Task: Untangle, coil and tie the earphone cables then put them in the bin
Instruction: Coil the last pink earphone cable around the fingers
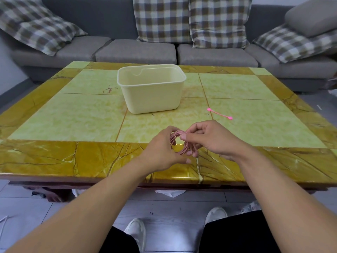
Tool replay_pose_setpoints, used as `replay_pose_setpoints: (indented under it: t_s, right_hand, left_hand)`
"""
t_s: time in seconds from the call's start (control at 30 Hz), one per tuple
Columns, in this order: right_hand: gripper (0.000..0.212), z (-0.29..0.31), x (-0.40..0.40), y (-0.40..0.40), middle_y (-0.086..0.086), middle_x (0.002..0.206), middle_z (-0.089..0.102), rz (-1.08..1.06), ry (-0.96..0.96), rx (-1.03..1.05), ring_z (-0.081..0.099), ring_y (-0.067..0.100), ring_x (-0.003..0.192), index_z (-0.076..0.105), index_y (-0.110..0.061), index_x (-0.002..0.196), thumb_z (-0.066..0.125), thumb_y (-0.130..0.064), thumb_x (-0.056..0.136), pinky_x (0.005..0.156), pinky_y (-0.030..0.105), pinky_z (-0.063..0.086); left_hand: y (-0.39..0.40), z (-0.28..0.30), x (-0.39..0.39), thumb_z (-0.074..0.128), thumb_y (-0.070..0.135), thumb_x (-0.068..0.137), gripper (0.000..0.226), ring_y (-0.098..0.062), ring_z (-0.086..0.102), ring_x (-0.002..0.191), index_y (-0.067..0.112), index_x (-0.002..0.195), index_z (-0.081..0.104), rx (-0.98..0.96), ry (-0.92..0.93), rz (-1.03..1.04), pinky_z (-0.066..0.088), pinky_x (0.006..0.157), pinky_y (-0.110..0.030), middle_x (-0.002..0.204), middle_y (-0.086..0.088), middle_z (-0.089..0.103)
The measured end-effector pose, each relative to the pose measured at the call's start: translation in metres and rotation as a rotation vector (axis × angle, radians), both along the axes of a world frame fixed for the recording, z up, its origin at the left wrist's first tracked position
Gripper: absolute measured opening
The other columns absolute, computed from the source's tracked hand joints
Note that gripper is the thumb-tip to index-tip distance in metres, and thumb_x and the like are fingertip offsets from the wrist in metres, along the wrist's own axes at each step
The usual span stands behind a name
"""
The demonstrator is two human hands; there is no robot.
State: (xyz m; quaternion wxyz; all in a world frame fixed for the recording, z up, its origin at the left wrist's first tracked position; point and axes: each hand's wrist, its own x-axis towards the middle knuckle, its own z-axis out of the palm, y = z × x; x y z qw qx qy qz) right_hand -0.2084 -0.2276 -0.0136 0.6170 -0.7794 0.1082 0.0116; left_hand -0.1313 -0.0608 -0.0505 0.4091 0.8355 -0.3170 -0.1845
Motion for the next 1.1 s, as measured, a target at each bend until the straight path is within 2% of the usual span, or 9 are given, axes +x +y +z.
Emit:
replay_pose_setpoints:
  t_s: [0.23,0.43,0.6,0.7,0.77,0.83,0.97,1.03,1.1]
  right_hand:
    - [0.027,-0.001,-0.004,-0.004,0.023,0.084,0.075,-0.017,0.008,0.041,0.065,0.033,0.061,0.066,0.01,0.099,0.077,-0.012,0.088,0.057,0.044,0.06]
    - [0.029,0.0,-0.007,-0.009,0.029,0.088,0.073,-0.011,0.041,0.028,0.065,0.029,0.056,0.064,0.012,0.103,0.075,-0.011,0.09,0.056,0.043,0.06]
    - [0.026,-0.005,-0.006,-0.013,0.021,0.097,0.076,0.029,0.025,-0.089,0.073,0.043,0.081,0.061,0.0,0.112,0.069,-0.019,0.095,0.09,0.048,0.056]
    - [0.038,-0.006,-0.005,-0.009,0.011,0.102,0.074,0.081,-0.007,-0.163,0.072,0.04,0.089,0.056,-0.021,0.123,0.066,-0.043,0.094,0.099,0.05,0.053]
    - [0.047,-0.005,-0.004,-0.001,0.006,0.098,0.072,0.121,-0.044,-0.252,0.072,0.028,0.084,0.058,-0.032,0.116,0.061,-0.067,0.085,0.091,0.05,0.055]
    - [0.047,-0.007,-0.003,0.008,0.006,0.087,0.072,0.149,-0.065,-0.378,0.068,0.02,0.073,0.055,-0.028,0.106,0.05,-0.072,0.088,0.077,0.047,0.055]
    - [0.035,-0.008,0.002,0.017,0.003,0.077,0.073,0.089,-0.148,-0.611,0.066,0.014,0.063,0.05,-0.022,0.09,0.046,-0.055,0.102,0.059,0.038,0.053]
    - [0.029,-0.006,0.002,0.014,0.002,0.077,0.071,0.078,-0.159,-0.542,0.058,0.008,0.052,0.053,-0.015,0.089,0.052,-0.039,0.104,0.043,0.023,0.042]
    - [0.026,-0.002,0.001,0.009,0.002,0.07,0.064,0.082,-0.2,-0.421,0.05,0.006,0.049,0.053,-0.01,0.086,0.057,-0.029,0.103,0.044,0.023,0.04]
  left_hand:
    - [-0.003,0.0,-0.001,0.068,0.02,0.085,0.03,-0.025,0.068,0.083,0.022,0.113,0.056,0.088,-0.033,-0.078,0.056,0.079,-0.05,0.095,-0.004,0.067]
    - [-0.01,0.003,0.003,0.074,0.029,0.086,0.025,-0.022,0.062,0.083,0.019,0.104,0.062,0.173,-0.113,-0.103,0.047,0.068,-0.033,0.091,-0.001,0.067]
    - [-0.011,0.01,0.0,0.059,0.026,0.099,0.015,-0.014,0.05,0.063,0.023,0.085,0.066,0.188,-0.128,-0.151,0.033,0.054,-0.023,0.067,0.007,0.056]
    - [-0.011,0.014,-0.002,0.058,0.02,0.098,0.021,-0.012,0.054,0.059,0.027,0.086,0.073,0.19,-0.049,-0.195,0.04,0.056,-0.023,0.066,0.005,0.063]
    - [-0.011,0.017,-0.004,0.055,0.012,0.095,0.021,-0.015,0.061,0.07,0.021,0.089,0.073,0.151,0.012,-0.2,0.049,0.067,-0.027,0.084,-0.001,0.073]
    - [-0.011,0.02,-0.006,0.05,0.001,0.092,0.026,-0.002,0.058,0.061,0.021,0.089,0.068,0.074,0.091,-0.19,0.046,0.059,-0.019,0.08,0.009,0.072]
    - [-0.006,0.027,-0.009,0.049,-0.001,0.096,0.026,-0.006,0.039,0.044,0.017,0.079,0.059,0.023,0.307,-0.233,0.03,0.044,-0.02,0.046,0.013,0.051]
    - [-0.002,0.027,-0.005,0.059,0.007,0.098,0.027,-0.011,0.03,0.047,0.013,0.072,0.054,-0.023,0.427,-0.263,0.024,0.046,-0.022,0.048,0.009,0.039]
    - [0.002,0.031,-0.002,0.065,0.02,0.097,0.035,-0.011,0.024,0.049,0.017,0.069,0.045,-0.067,0.527,-0.28,0.021,0.047,-0.022,0.054,0.005,0.031]
